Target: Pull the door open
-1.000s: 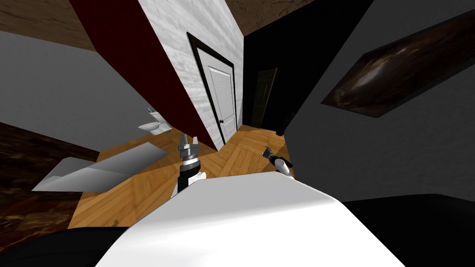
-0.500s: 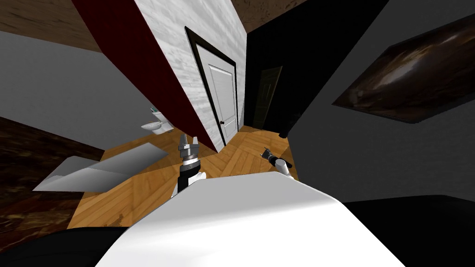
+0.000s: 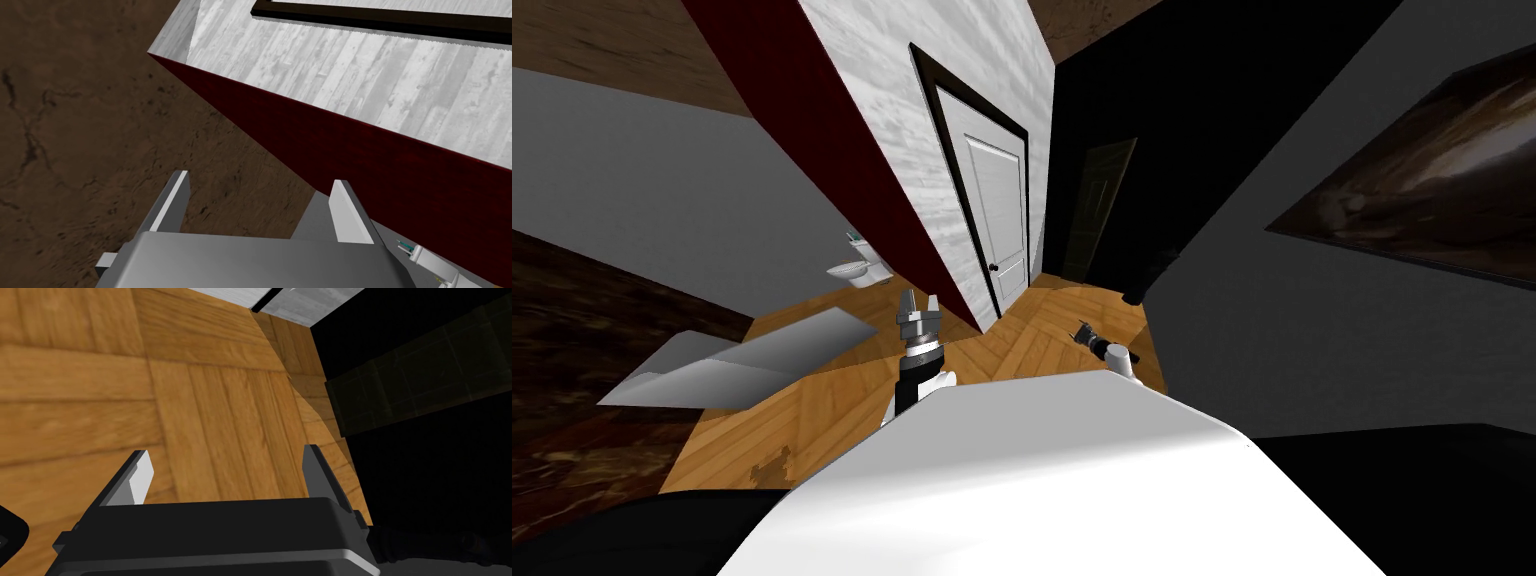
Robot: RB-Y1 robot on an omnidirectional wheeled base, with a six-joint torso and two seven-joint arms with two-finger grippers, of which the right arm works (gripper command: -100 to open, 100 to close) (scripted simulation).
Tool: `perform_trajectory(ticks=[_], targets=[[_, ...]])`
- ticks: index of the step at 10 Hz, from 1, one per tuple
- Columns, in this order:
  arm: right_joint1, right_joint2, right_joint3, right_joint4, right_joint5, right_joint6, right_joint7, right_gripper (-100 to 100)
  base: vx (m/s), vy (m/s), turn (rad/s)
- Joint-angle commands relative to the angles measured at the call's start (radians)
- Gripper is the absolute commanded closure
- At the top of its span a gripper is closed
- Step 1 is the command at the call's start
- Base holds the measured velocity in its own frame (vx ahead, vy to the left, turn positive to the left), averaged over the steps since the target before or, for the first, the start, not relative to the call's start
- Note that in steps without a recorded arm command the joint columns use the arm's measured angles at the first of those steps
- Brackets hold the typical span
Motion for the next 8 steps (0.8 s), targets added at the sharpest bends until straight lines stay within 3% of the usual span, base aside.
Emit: perform_trajectory(ticks=[1, 8], targets=[[-0.009, 0.003, -0.009, 0.025, -0.034, 0.030, 0.015, -100, 0.231, -0.009, 0.116], [-0.046, 0.018, -0.045, 0.127, -0.164, 0.135, 0.069, -100, 0.161, -0.039, 0.100]])
